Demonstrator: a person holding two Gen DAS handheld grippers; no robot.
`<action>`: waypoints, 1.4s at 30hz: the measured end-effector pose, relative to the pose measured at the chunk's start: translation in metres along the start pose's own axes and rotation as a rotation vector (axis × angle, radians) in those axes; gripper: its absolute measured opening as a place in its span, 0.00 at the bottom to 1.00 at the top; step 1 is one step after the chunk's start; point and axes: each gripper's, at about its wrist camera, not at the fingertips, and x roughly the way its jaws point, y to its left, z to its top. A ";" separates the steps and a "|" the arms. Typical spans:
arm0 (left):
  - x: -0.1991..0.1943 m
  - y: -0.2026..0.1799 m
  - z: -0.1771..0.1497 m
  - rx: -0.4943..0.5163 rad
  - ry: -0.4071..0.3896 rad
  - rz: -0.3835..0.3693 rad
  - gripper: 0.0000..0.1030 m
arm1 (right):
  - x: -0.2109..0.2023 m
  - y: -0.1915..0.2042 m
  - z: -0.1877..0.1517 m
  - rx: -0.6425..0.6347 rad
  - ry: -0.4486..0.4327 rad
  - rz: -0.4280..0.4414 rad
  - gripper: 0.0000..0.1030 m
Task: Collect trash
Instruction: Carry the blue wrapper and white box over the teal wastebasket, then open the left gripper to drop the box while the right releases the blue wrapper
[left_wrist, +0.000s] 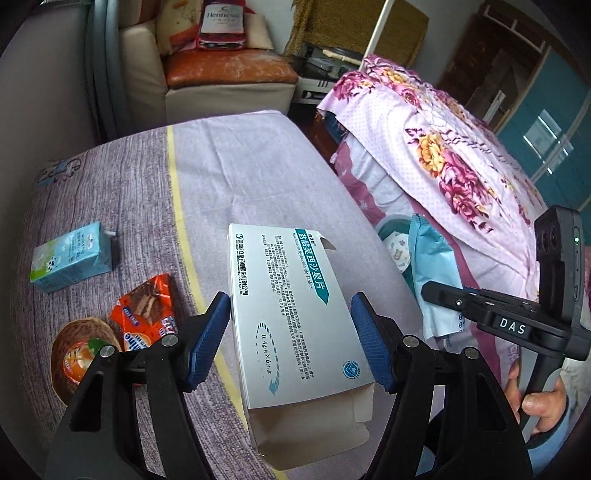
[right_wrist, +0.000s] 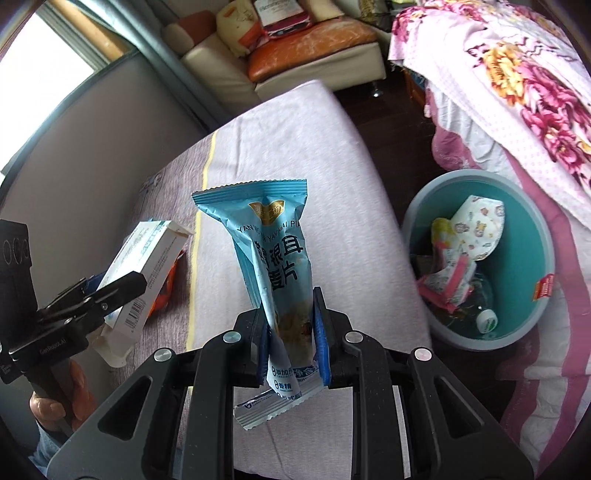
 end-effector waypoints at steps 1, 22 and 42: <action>0.003 -0.006 0.003 0.009 0.003 -0.004 0.67 | -0.004 -0.007 0.001 0.013 -0.009 -0.003 0.19; 0.110 -0.158 0.041 0.177 0.125 -0.144 0.67 | -0.080 -0.144 0.021 0.217 -0.202 -0.167 0.20; 0.172 -0.214 0.045 0.257 0.200 -0.179 0.68 | -0.074 -0.187 0.036 0.263 -0.183 -0.253 0.21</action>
